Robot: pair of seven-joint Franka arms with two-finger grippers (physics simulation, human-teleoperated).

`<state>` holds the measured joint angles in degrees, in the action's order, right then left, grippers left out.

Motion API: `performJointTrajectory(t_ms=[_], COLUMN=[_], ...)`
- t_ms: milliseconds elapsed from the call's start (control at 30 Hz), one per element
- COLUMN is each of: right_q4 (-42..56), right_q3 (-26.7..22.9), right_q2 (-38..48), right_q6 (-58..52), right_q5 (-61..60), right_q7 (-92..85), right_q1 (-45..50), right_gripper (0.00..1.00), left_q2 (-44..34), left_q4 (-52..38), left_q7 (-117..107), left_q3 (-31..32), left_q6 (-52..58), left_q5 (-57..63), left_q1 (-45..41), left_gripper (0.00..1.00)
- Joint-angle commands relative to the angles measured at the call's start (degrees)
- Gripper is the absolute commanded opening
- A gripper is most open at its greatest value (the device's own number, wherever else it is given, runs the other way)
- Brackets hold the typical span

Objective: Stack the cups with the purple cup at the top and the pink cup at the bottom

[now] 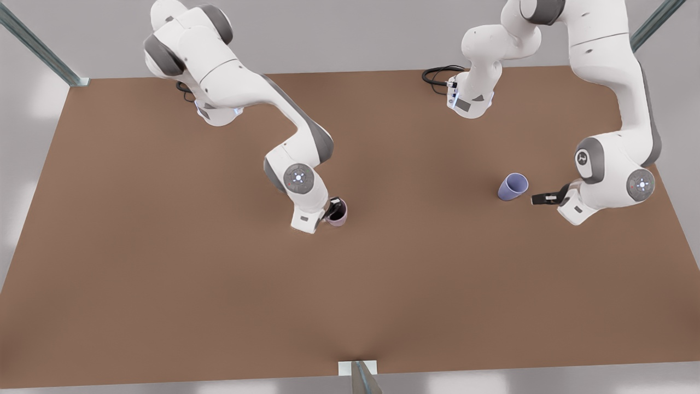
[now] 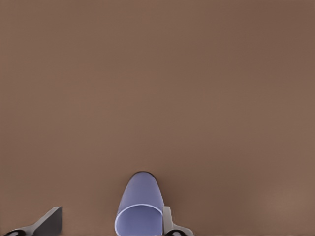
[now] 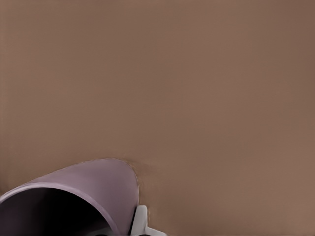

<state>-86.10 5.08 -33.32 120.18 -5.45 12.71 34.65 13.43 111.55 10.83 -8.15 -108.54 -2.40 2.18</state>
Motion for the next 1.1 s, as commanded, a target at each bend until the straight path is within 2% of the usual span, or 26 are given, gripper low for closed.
performJointTrajectory(t_ms=[0,133,233,400,733,767,800,1067], right_q4=[2.07,6.73,7.17,6.73,6.64,6.73,6.64,6.56], right_q3=[-0.07,-0.15,-0.33,-0.33,-0.42,-0.42,-0.59,-1.39], right_q2=[-1.66,-6.66,-6.84,-8.78,-10.97,-11.32,-11.33,-10.62], right_q6=[-0.03,0.06,0.06,0.06,1.90,1.90,1.90,1.90], right_q5=[0.35,2.19,2.19,4.04,3.95,3.95,3.86,3.78], right_q7=[32.82,38.27,38.36,38.27,38.27,38.36,38.36,38.01], right_q1=[2.35,6.13,7.19,7.36,8.15,8.15,8.15,8.59], right_gripper=[0.21,0.21,0.21,0.21,0.21,0.33,1.00,1.00], left_q2=[-0.16,-3.67,-3.59,-5.17,-3.68,-3.68,-3.32,-1.21], left_q4=[2.00,4.99,9.12,12.28,20.19,21.16,21.34,21.34], left_q7=[14.13,18.79,18.70,19.14,18.97,18.88,18.88,18.79], left_q3=[-0.29,-2.31,-3.63,-3.63,-4.42,-4.42,-4.42,-4.42], left_q6=[-6.86,0.00,-2.64,-0.09,-14.14,-15.29,-15.82,-19.07], left_q5=[0.11,0.11,0.29,0.38,0.29,0.29,0.29,0.29], left_q1=[-0.07,0.02,-0.07,-0.07,0.02,0.02,0.02,0.55], left_gripper=[1.00,1.00,1.00,1.00,1.00,1.00,1.00,1.00])
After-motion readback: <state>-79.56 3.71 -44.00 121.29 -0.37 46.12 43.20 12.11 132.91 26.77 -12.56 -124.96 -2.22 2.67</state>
